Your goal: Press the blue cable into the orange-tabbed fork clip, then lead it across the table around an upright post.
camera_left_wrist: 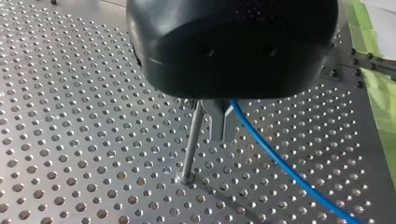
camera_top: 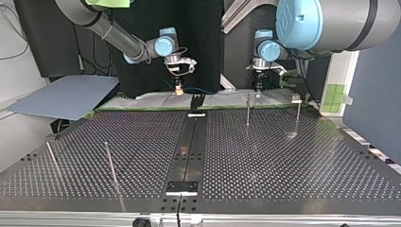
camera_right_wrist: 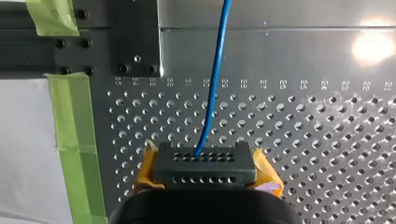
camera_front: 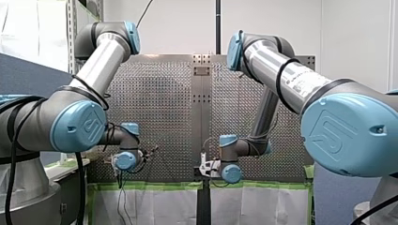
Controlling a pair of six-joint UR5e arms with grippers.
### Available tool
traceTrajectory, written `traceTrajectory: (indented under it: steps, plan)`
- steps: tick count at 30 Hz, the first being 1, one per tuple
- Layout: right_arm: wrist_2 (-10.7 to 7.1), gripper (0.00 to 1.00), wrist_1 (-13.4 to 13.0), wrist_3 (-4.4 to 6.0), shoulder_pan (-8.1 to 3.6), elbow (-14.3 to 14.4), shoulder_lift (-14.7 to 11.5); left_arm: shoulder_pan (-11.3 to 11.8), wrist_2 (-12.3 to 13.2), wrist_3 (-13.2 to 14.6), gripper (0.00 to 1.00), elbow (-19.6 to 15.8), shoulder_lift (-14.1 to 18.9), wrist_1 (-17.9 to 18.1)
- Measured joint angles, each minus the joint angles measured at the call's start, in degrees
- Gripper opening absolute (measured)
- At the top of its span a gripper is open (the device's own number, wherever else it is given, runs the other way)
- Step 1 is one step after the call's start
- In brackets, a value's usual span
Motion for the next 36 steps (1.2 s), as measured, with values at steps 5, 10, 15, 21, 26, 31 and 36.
traceTrajectory:
  steps: [5,10,15,21,26,31,36]
  plan:
    - [0.00,0.00,-0.03,0.01,-0.64,-0.04,0.06,0.08,0.39,-0.25,0.00,2.32,0.00,-2.62]
    - [-0.04,0.00,0.06,0.02,-1.28,-0.32,0.07,0.33,0.46,-1.64,0.00,3.98,-0.02,-3.91]
    - [-0.08,0.00,0.30,0.07,-1.98,-0.83,0.08,1.10,0.85,-2.47,0.00,5.05,-0.04,-4.87]
    - [-0.14,0.00,1.14,0.04,-2.99,-1.86,0.08,2.08,2.29,-2.84,0.00,6.31,-0.05,-6.63]
    - [-0.33,0.00,3.81,0.06,-5.05,-4.59,0.08,3.01,3.09,-3.34,0.00,6.83,-0.07,-7.36]
    - [-0.95,0.00,6.42,0.08,-6.48,-7.41,0.08,3.72,3.63,-3.63,0.00,6.91,-0.06,-7.63]
    - [-1.49,0.00,6.98,0.09,-7.43,-8.13,0.08,4.14,4.16,-3.91,0.00,6.92,-0.06,-7.67]
